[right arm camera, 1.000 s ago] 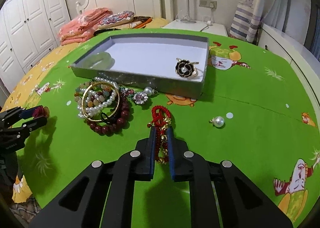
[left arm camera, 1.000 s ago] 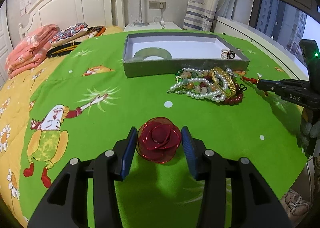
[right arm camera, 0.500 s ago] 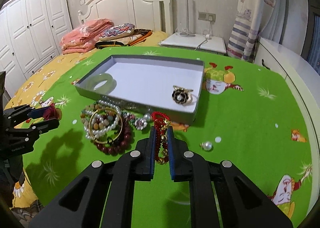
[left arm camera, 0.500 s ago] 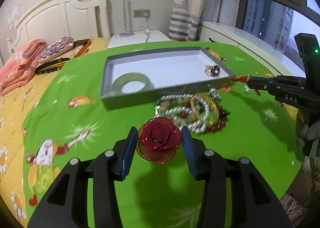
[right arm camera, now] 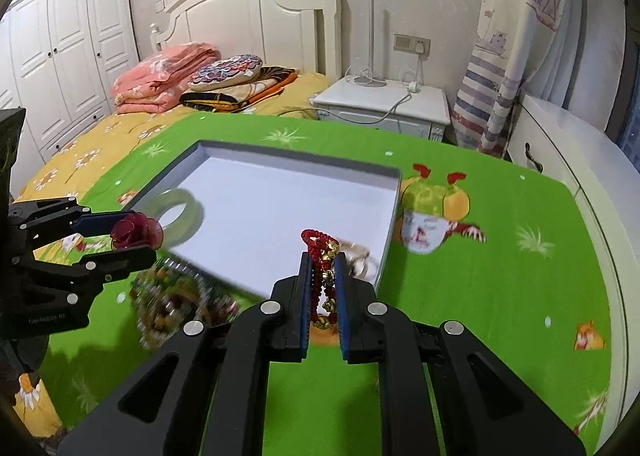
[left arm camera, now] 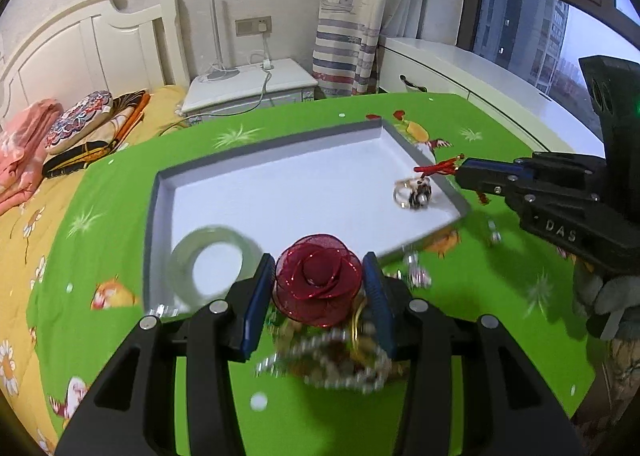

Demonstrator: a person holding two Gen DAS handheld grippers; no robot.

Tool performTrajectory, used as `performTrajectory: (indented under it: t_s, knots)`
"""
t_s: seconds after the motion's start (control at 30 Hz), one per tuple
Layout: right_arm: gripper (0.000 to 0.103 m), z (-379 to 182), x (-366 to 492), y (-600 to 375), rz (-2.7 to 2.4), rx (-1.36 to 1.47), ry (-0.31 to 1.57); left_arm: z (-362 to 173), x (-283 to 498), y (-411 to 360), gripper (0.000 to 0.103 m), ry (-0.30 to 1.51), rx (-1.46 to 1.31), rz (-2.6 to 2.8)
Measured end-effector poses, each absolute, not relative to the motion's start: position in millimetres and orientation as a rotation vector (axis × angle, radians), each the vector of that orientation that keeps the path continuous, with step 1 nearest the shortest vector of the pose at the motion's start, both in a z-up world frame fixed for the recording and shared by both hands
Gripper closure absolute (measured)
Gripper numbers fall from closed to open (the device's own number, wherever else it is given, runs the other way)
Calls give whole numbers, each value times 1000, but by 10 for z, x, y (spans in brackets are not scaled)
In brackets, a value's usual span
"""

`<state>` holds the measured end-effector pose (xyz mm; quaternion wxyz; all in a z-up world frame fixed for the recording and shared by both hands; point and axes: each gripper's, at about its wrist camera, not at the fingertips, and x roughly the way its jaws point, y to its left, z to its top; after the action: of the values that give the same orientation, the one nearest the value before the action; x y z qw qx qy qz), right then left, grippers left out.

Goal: Organize jewelry
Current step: 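Release the red rose in the box with the left tool while the right tool drops the bracelet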

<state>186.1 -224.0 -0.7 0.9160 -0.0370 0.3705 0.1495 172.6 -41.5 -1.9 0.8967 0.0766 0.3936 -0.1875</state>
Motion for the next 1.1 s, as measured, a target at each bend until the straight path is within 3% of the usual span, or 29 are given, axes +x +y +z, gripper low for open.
performTrajectory:
  t_s: [0.77,0.83,0.97,1.03,1.1]
  knots:
    - [90,-425,2758,-2117,272,-85,860,-459,2563,-917,59,921,119,-389]
    - [85,-467,2762,-2065,272,-124,867,-511,2565,-961,58,927,125,-410]
    - [60,-481,2721,-2061,299,-103,873,-576,2549,-1010,56,930,148,-412]
    - [59,-450,2695,-2078,302,-89,862,-572,2532,-994,43,922,146,-408]
    - [59,-395,2678,-2104,286,-84,847,-552,2513,-962,37,912,139,-402]
